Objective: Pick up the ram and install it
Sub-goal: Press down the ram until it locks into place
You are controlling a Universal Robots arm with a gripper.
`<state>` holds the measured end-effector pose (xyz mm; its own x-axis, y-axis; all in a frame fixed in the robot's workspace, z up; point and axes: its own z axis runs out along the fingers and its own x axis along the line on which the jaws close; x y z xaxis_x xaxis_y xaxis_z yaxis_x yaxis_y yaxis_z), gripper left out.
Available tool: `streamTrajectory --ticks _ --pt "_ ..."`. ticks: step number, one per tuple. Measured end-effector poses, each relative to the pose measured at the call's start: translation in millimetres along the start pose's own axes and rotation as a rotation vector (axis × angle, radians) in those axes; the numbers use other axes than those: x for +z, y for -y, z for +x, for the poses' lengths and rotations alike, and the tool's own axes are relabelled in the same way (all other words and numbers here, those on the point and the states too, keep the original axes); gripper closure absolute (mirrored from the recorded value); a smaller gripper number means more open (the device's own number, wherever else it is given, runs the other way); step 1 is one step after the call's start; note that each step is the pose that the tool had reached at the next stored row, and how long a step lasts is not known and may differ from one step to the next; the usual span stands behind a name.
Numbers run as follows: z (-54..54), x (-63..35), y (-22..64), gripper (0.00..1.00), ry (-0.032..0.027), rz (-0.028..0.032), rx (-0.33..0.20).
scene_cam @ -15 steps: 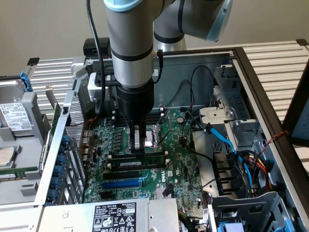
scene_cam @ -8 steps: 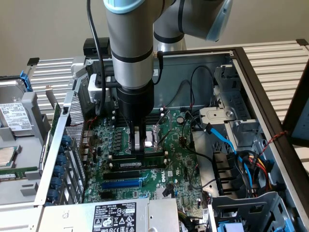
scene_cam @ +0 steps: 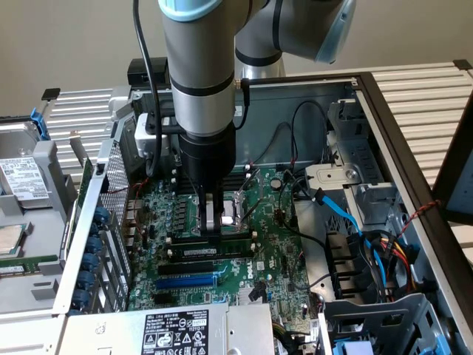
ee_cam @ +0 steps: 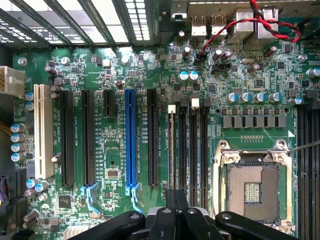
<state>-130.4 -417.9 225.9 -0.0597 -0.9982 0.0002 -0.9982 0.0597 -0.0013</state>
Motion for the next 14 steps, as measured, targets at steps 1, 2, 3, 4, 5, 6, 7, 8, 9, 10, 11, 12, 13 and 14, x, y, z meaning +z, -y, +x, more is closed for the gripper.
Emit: streamTrajectory --ticks 1,2,3,4,5,6,7,8,9,10,11,12,13,14 --pt "0.0 0.0 0.0 0.89 0.0000 0.0000 0.000" --pt "0.0 0.0 0.0 0.89 0.0000 0.0000 0.000" --pt "0.0 0.0 0.0 0.89 0.0000 0.0000 0.000" --pt "0.0 0.0 0.0 0.89 0.0000 0.0000 0.000" --pt "0.0 0.0 0.0 0.89 0.0000 0.0000 0.000" --pt "0.0 0.0 0.0 0.89 0.0000 0.0000 0.000" --pt "0.0 0.0 0.0 0.89 0.0000 0.0000 0.000" --pt "0.0 0.0 0.0 0.89 0.0000 0.0000 0.000" --pt "0.0 0.0 0.0 0.89 0.0000 0.0000 0.000" --pt "0.0 -0.2 0.0 0.89 0.0000 0.0000 0.000" --pt "-0.1 -0.7 0.0 0.89 0.0006 0.0002 0.000" --pt "-0.2 -1.7 0.1 0.89 0.0014 0.0008 0.000" --pt "-0.3 -3.2 0.2 0.89 0.0017 0.0014 0.000" --pt "-0.1 -5.9 0.1 0.89 0.0002 0.0005 0.000"
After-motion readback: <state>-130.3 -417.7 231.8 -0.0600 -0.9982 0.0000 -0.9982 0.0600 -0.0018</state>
